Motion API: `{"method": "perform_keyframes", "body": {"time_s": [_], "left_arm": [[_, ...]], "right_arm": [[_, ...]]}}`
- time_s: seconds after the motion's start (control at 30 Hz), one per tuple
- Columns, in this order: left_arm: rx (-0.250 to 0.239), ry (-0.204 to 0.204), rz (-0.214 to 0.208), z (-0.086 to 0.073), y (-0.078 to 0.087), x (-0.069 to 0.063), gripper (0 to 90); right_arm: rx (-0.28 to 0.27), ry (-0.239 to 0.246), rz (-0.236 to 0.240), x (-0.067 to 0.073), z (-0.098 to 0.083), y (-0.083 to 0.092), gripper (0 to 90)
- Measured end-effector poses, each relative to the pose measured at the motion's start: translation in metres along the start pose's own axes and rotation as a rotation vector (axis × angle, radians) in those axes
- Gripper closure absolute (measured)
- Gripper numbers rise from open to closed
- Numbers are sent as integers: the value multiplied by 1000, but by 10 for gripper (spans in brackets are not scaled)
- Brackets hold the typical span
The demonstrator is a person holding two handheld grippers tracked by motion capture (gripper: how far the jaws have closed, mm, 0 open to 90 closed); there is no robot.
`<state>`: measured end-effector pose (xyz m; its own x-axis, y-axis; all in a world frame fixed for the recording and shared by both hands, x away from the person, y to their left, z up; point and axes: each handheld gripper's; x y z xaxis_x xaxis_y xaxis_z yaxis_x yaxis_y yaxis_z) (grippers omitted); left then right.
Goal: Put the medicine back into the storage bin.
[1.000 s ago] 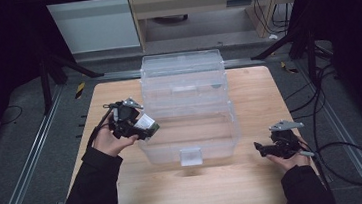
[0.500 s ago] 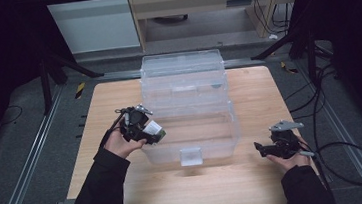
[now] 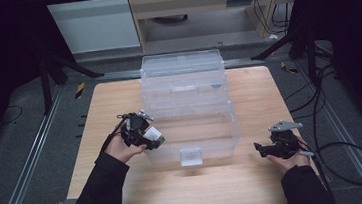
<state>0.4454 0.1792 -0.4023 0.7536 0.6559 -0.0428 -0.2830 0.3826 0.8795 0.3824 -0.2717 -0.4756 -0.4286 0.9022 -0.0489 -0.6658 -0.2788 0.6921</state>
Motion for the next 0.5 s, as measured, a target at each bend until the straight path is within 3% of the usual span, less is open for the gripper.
{"method": "perform_keyframes", "body": {"time_s": [0.3, 0.5], "left_arm": [[-12, 3, -11, -1, -1, -1, 409], [-66, -7, -8, -4, 12, -2, 411]], "right_arm": [[-2, 7, -2, -1, 0, 1, 190], [-8, -5, -3, -2, 1, 2, 190]]}}
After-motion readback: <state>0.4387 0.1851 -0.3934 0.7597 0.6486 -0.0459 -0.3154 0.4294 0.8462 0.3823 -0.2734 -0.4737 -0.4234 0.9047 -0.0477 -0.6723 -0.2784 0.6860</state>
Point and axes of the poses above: each handheld gripper's, and its own axes: y roughly backward along the jaws, z roughly out of its top, x roughly to its left
